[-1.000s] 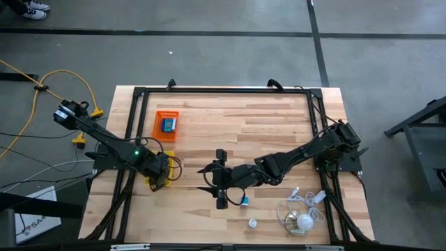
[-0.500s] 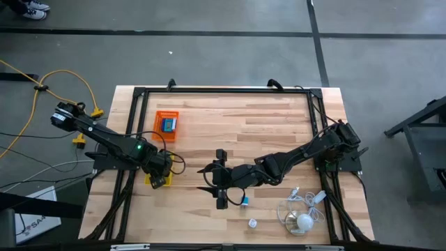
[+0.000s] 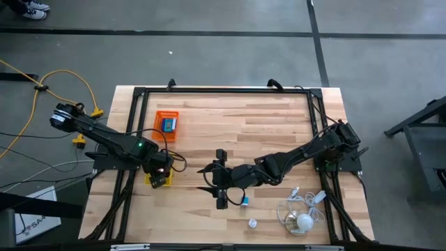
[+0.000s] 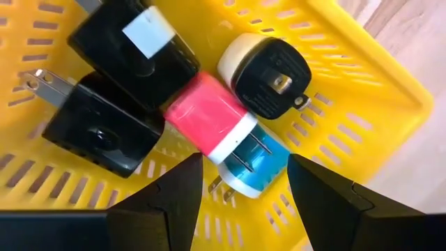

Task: Pick & Place Office items
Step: Put the purple charger adapter into the yellow basket

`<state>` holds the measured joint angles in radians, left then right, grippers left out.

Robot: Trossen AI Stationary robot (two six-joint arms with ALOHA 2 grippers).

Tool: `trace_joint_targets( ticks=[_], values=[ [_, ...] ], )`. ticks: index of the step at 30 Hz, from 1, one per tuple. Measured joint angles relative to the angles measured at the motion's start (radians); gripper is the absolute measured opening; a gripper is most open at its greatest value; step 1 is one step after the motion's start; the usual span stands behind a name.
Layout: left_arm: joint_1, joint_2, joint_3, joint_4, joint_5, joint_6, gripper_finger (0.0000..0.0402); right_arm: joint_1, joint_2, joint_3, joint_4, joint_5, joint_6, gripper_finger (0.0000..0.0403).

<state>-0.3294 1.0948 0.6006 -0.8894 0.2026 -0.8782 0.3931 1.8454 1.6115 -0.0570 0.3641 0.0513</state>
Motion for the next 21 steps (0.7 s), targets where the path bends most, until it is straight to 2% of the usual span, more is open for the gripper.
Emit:
trace_joint_targets(
  ticks=[6,14,21],
  values=[
    [0.0,0.0,0.015,-0.003,-0.042,0.035,0.0203,0.0,0.0,0.0,0.0,0.0,-0.001,0.0217],
    [0.0,0.0,0.116,-0.02,-0.06,0.108,0.0203,0.0,0.0,0.0,0.0,0.0,0.0,0.0217],
    [0.0,0.0,0.171,-0.048,-0.119,0.157,0.0203,0.0,0.0,0.0,-0.021,0.0,0.0,0.0217]
  ],
)
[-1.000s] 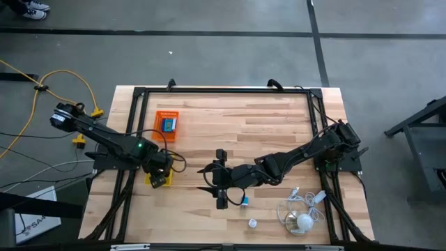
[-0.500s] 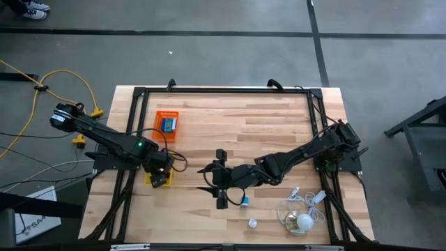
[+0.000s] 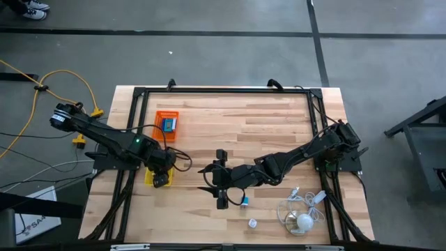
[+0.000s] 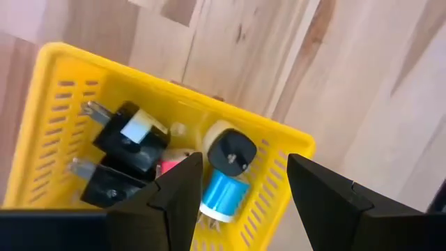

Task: Pick & Place Office items
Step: Put the purple charger adapter into the yellow basket

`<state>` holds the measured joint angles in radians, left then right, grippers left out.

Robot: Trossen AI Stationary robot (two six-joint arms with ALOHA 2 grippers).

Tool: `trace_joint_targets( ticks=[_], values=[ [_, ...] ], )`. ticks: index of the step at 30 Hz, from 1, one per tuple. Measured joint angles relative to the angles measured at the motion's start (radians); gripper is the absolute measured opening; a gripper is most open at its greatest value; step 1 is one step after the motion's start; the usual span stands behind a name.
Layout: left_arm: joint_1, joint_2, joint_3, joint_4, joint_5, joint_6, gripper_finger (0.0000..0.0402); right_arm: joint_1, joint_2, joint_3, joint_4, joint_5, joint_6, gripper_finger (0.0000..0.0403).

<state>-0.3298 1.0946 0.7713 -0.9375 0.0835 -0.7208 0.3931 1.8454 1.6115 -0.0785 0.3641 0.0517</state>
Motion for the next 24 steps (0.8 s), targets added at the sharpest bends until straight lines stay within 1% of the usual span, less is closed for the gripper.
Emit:
trace_joint_targets(
  ticks=[7,14,17,24],
  values=[
    [0.0,0.0,0.038,-0.003,-0.093,0.068,0.0203,0.0,0.0,0.0,-0.069,0.0,0.029,0.0217],
    [0.0,0.0,0.109,0.015,-0.256,0.176,0.0203,0.001,0.0,0.0,-0.191,0.003,0.122,0.0217],
    [0.0,0.0,0.129,0.085,-0.3,0.236,0.0203,0.006,0.0,0.0,-0.262,0.002,0.175,0.0217],
    [-0.018,0.0,0.134,0.339,-0.302,0.447,0.0203,0.034,0.0,0.0,-0.456,-0.002,0.337,0.0217]
  ],
)
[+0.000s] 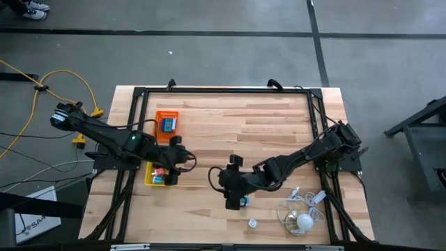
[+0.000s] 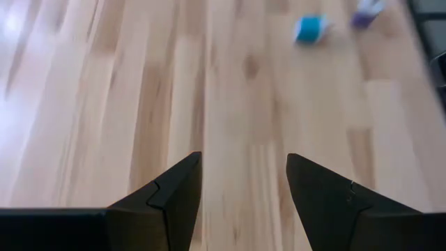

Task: Pick & Place Office items
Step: Put the purple charger adapter into the yellow basket

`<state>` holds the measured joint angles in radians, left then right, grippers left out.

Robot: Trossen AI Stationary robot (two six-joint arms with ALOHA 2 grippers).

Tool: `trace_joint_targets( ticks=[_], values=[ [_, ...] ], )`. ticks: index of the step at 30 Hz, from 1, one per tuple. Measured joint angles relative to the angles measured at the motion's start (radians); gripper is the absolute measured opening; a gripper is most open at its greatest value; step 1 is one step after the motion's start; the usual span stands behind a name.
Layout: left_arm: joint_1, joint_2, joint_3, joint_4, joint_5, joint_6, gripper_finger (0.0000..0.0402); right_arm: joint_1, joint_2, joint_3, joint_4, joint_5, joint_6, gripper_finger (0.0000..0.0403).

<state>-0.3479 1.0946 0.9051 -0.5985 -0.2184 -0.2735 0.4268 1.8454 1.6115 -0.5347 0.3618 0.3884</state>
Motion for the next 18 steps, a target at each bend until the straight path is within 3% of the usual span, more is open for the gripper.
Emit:
trace_joint_targets(
  ticks=[8,18],
  values=[
    [-0.038,0.0,0.0,0.17,-0.046,0.167,0.0203,0.05,0.0,0.0,-0.147,-0.011,0.198,0.0217],
    [-0.057,0.0,0.0,0.228,-0.054,0.205,0.0203,0.111,0.0,0.0,-0.328,-0.126,0.437,0.0217]
  ],
)
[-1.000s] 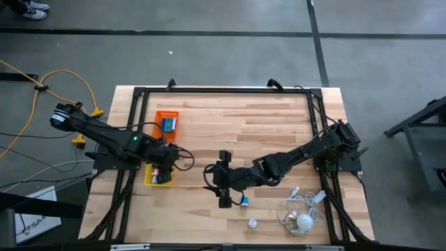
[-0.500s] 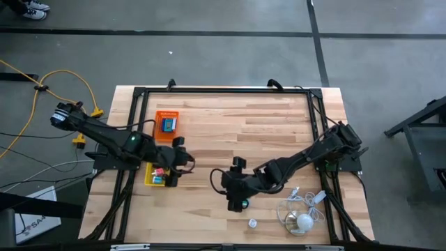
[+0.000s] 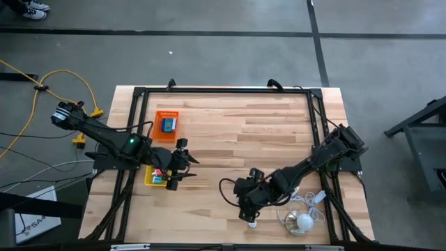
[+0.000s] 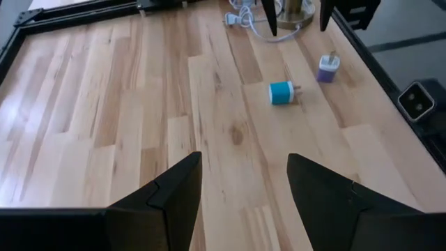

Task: Pick & Place Office items
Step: Put the purple charger adapter into the yellow basket

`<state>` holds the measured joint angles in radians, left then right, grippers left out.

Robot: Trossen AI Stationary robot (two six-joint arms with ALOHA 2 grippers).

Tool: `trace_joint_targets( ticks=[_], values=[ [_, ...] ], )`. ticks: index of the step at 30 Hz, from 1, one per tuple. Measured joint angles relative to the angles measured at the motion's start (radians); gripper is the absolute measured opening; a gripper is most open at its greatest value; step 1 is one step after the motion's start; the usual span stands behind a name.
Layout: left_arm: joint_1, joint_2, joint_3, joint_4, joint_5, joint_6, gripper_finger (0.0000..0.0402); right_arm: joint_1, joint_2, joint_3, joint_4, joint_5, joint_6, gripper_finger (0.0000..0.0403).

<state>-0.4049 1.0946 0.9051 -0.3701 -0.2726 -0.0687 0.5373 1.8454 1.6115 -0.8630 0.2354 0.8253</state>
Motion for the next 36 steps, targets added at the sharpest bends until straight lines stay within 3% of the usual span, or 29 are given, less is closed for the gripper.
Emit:
trace_joint_targets(
  ticks=[18,36],
  values=[
    [0.001,0.0,0.0,0.012,0.0,-0.056,0.0203,0.1,0.007,0.0,-0.077,-0.063,0.367,0.0217],
    [0.001,0.0,-0.001,0.02,0.0,-0.056,0.0203,0.135,0.141,0.0,-0.097,-0.152,0.489,0.0217]
  ],
)
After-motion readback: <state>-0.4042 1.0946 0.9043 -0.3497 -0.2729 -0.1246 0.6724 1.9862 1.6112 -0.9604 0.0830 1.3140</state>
